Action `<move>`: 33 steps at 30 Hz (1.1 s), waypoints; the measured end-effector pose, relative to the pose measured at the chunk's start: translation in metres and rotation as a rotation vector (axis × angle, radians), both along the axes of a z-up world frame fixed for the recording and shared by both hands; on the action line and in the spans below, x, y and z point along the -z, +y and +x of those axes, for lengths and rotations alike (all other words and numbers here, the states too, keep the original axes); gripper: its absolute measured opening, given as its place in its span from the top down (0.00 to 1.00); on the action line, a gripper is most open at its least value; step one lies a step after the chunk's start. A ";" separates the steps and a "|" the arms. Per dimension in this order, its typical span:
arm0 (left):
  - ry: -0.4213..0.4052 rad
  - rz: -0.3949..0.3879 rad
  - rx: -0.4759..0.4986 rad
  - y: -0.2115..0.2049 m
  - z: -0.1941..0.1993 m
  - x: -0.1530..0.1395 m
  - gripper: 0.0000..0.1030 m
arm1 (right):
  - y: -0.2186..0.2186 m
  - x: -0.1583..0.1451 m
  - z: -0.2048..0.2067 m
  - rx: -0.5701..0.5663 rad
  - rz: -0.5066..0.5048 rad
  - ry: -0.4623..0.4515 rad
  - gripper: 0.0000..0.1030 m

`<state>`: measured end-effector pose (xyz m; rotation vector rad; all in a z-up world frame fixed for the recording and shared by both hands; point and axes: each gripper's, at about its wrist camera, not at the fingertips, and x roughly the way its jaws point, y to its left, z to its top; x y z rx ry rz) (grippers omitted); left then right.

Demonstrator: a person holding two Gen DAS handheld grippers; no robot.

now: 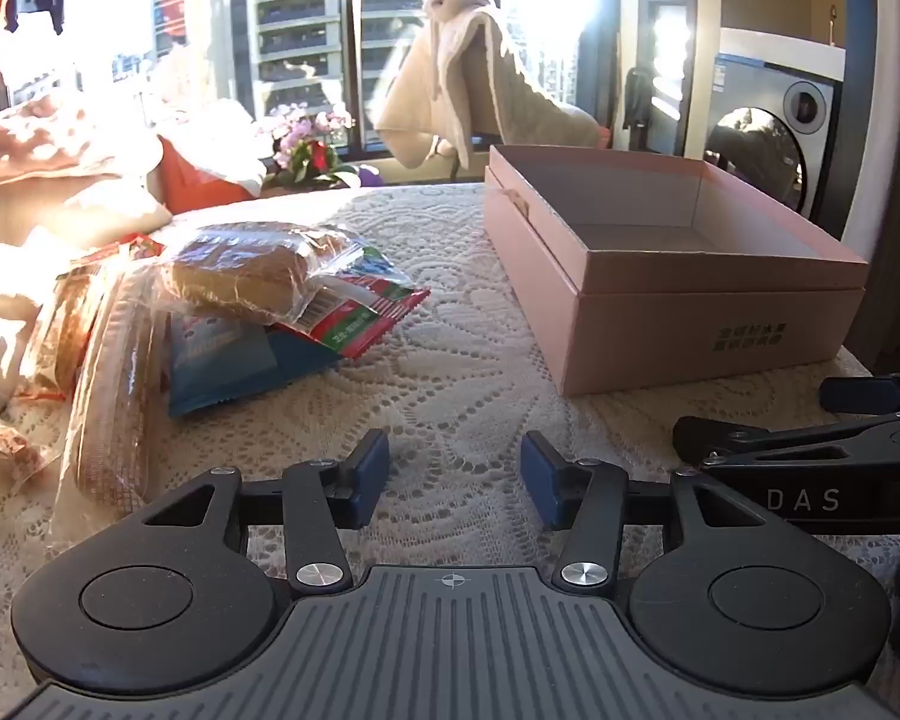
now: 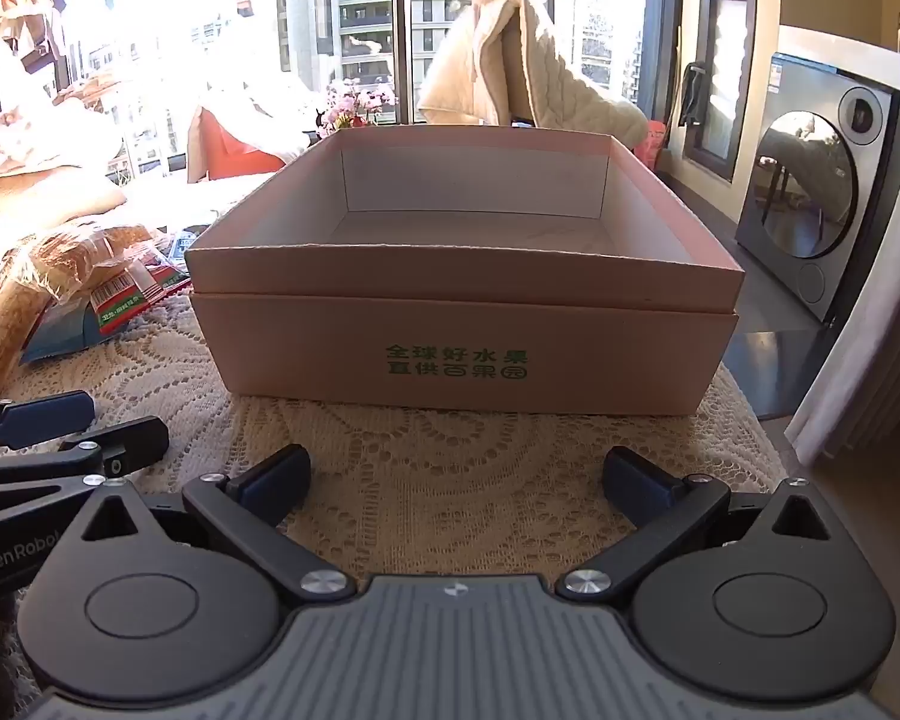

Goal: Organize snacks

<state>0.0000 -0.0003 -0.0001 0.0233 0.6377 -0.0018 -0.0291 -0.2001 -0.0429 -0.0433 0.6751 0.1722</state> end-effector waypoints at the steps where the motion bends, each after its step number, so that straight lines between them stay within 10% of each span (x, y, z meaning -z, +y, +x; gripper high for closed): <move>1: 0.000 -0.001 0.000 0.000 0.000 0.000 0.47 | 0.000 0.000 0.000 0.000 0.001 -0.001 0.00; 33: -0.001 0.000 0.000 -0.001 -0.001 0.000 0.47 | 0.000 0.001 0.000 0.000 0.002 -0.001 0.00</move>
